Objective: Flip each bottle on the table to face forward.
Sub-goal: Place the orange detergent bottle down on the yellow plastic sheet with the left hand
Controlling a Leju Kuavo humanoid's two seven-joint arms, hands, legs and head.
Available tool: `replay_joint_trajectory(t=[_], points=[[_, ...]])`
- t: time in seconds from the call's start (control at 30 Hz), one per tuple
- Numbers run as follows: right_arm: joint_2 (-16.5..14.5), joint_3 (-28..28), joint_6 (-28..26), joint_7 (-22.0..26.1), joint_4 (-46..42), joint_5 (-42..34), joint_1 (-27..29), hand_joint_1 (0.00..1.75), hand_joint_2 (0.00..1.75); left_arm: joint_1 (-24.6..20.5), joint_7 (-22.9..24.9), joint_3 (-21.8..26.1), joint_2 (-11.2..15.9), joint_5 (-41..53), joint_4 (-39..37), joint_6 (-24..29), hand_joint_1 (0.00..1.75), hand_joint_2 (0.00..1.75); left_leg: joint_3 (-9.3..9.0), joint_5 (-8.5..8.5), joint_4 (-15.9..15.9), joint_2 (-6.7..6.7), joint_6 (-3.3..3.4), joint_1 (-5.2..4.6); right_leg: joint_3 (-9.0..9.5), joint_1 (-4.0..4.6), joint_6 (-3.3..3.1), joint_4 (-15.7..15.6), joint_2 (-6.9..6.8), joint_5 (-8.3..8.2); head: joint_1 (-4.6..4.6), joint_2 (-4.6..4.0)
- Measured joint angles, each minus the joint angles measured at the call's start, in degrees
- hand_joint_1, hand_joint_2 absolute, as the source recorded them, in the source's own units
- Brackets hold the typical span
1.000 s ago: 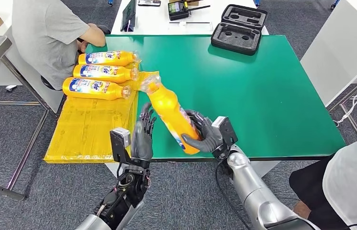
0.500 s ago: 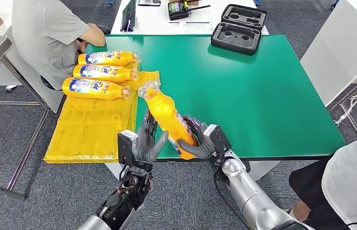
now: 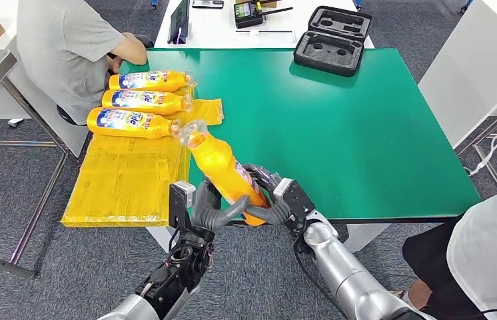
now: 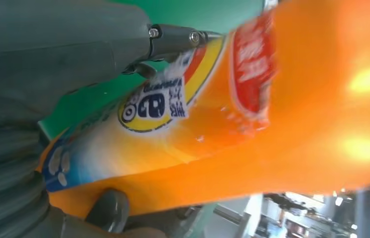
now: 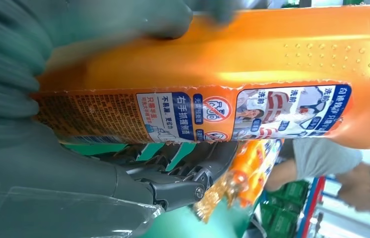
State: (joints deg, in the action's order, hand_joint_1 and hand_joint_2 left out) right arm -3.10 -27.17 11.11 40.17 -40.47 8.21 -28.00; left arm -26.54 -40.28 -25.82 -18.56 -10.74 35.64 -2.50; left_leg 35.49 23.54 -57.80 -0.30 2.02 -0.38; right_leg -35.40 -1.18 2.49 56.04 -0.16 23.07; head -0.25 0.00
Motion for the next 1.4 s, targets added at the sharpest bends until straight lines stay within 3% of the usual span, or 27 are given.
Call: replay_joint_trajectory(t=[0.53, 0.67, 1.27, 1.4], points=[[0.08, -1.79, -0.03, 0.00, -1.03, -1.61, 0.34, 1.75, 1.75, -1.07, 0.02, -0.01, -0.06, -2.73, -2.95, -0.81, 0.00, 1.75, 0.02, 0.00, 0.00, -0.01, 0.00, 0.00, 0.00, 0.00, 0.00, 0.00, -0.01, 0.00, 0.01, 0.00], [0.10, -1.98, -0.32, 0.00, -1.03, -1.69, 0.47, 1.75, 1.75, -1.02, 0.02, 0.06, -0.06, -3.63, -2.86, -0.77, 0.00, 0.00, 0.02, 0.00, 0.00, -0.01, 0.00, 0.00, 0.00, 0.00, 0.00, 0.00, -0.01, 0.00, 0.01, 0.00], [0.46, -2.55, -1.36, -0.09, -1.05, -2.21, 1.64, 1.75, 1.75, -0.40, 0.65, 2.24, 0.44, -8.92, -1.63, -4.52, 0.00, 0.00, 0.03, 0.00, 0.00, -0.01, 0.00, 0.00, -0.01, 0.00, 0.00, 0.00, -0.01, 0.00, 0.01, 0.00], [0.40, -2.50, -1.69, -0.09, -1.09, -2.76, 1.60, 1.75, 1.75, -0.64, 0.65, 2.07, 0.42, -8.46, -1.63, -3.42, 0.00, 1.75, 0.03, 0.00, 0.00, -0.01, 0.00, 0.00, -0.01, 0.00, 0.00, 0.00, -0.01, 0.00, 0.00, 0.00]])
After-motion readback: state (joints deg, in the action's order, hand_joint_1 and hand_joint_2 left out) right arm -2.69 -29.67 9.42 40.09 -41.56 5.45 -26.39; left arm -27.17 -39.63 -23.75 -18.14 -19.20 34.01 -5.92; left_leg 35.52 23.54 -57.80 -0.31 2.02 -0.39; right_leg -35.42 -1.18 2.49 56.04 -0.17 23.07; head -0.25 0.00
